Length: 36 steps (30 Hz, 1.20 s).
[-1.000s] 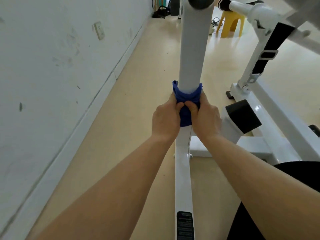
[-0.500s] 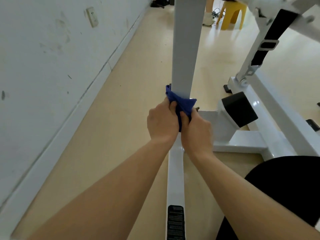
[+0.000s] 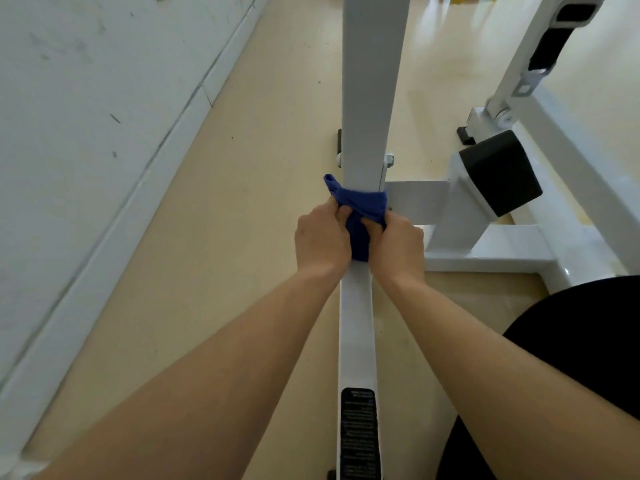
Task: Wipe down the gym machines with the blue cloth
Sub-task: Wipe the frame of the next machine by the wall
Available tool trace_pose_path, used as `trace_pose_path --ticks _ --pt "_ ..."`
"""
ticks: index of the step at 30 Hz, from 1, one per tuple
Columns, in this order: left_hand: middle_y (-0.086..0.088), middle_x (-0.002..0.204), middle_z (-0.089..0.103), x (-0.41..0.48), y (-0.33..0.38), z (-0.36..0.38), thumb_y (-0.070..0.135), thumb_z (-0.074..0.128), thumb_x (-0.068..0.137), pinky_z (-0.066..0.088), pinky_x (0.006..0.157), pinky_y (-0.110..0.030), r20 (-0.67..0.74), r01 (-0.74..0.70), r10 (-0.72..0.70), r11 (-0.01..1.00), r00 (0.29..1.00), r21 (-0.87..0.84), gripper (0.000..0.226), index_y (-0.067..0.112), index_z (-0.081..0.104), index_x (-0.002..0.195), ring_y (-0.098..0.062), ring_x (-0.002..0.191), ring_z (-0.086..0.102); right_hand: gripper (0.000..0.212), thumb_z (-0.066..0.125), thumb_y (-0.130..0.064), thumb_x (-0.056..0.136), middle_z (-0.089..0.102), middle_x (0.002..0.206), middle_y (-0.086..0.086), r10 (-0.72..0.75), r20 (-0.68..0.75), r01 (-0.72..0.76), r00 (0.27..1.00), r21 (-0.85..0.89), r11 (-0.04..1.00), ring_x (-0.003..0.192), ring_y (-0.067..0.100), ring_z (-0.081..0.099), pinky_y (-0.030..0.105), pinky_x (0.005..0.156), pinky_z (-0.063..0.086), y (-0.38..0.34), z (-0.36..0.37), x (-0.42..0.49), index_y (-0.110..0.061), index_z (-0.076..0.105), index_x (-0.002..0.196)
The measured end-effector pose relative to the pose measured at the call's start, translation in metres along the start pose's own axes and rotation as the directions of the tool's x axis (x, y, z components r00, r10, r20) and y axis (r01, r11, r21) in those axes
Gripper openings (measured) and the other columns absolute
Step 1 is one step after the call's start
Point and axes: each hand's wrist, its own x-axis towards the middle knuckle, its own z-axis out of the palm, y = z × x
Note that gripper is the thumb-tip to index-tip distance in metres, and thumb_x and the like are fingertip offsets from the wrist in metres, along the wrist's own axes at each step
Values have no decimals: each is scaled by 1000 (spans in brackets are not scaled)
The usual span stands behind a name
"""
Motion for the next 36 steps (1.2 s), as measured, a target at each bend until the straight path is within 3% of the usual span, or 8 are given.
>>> trace_pose_path --ticks 3,8,13,16,22,27,30,36 --pt "-4 83 62 -5 -8 5 28 42 104 38 63 -28 121 103 -104 995 987 13 29 13 65 94 -26 79 62 19 51 -22 101 69 90 7 69 99 -59 993 -96 994 72 17 61 28 60 47 6 -2 -2 -13 64 90" --pt "9 73 58 2 10 -12 23 43 103 37 54 -13 -112 -115 100 985 989 -129 21 18 63 98 -3 61 53 17 51 -31 102 66 82 -11 -159 -110 173 981 130 976 72 1 61 10 60 47 -23 -19 -7 -20 63 95" --pt "2 80 64 0 1 -1 20 41 104 37 52 -15 -95 -117 105 985 990 -129 23 13 63 106 -16 65 56 30 44 -37 105 68 83 -2 -130 -76 129 989 -17 992 70 14 63 33 65 54 -7 -5 -3 -17 63 94" --pt "0 83 61 -2 -14 13 20 38 104 32 53 -21 -25 -49 48 997 999 -54 25 14 62 108 -18 69 53 28 46 -34 103 67 86 1 -33 -12 32 999 -71 997 75 22 64 40 69 55 7 4 -2 -15 63 95" --pt "-12 96 66 -8 -30 34 16 39 101 31 64 -26 127 75 -82 996 989 58 24 9 62 105 -21 74 49 16 49 -17 98 63 86 6 96 123 -62 988 -255 965 70 21 58 32 57 42 21 11 5 -10 62 92" --pt "-15 99 67 -13 -31 25 19 41 101 41 68 -33 245 119 -156 980 957 161 26 6 64 100 -30 88 62 16 50 -17 97 57 80 4 123 157 -70 980 -308 949 61 11 49 25 48 32 22 4 0 -8 62 92" --pt "-16 94 67 -33 -32 9 25 40 101 52 72 -36 351 105 -147 985 925 136 30 8 64 94 -32 86 65 23 54 -23 96 65 75 8 99 235 -22 967 -308 951 66 23 62 30 55 47 26 -7 -26 -6 67 87" --pt "-3 76 60 -97 -48 -31 30 42 102 41 64 -31 587 33 -155 976 795 213 32 16 55 76 -23 74 58 27 55 -37 97 68 72 4 160 429 33 889 -408 912 68 22 66 40 67 56 20 -35 -98 -16 66 84"
